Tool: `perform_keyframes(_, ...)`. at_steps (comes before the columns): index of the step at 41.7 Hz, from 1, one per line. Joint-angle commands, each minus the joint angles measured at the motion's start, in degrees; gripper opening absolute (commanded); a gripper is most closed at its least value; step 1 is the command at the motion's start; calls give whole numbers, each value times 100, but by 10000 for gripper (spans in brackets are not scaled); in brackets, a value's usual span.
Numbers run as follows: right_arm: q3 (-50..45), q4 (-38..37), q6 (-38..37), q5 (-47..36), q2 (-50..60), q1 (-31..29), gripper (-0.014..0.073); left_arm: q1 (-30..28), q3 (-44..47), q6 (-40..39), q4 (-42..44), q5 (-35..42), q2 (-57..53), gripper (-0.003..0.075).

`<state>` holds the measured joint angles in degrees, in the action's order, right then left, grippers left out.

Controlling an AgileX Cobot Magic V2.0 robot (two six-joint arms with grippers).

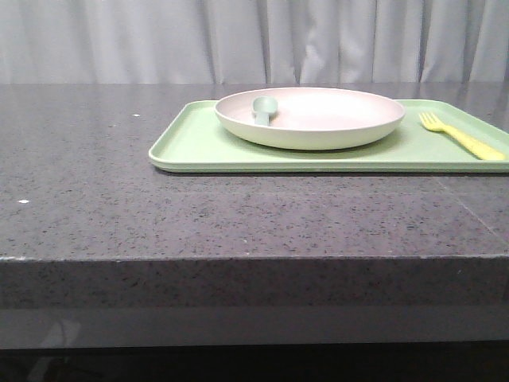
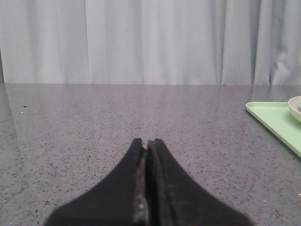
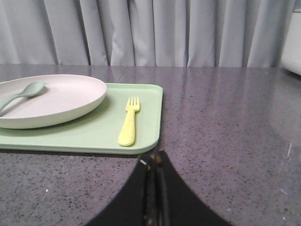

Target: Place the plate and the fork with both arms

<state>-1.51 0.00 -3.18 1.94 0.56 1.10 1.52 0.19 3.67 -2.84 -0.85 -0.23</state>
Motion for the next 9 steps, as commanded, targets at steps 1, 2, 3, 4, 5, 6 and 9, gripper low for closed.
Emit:
perform_keyframes(1,22,0,11,-435,105,-36,-118,-10,43,-52,-14,468,-134,-20)
perform_keyframes(2,22,0,11,-435,105,-36,-118,-10,43,-52,-14,468,-134,-20)
perform_keyframes(3,22,0,11,-435,105,-36,-118,-10,43,-52,-14,468,-134,-20)
perform_keyframes(4,22,0,11,-435,105,-36,-118,-10,43,-52,-14,468,-134,-20)
perform_keyframes(5,22,0,11,-435,105,-36,-118,-10,43,-52,-14,468,-134,-20)
perform_keyframes(6,22,0,11,-435,105,-36,-118,-10,43,-52,-14,468,-134,-20)
perform_keyframes(9,22,0,11,-435,105,-36,-118,-10,43,-52,-14,468,-134,-20)
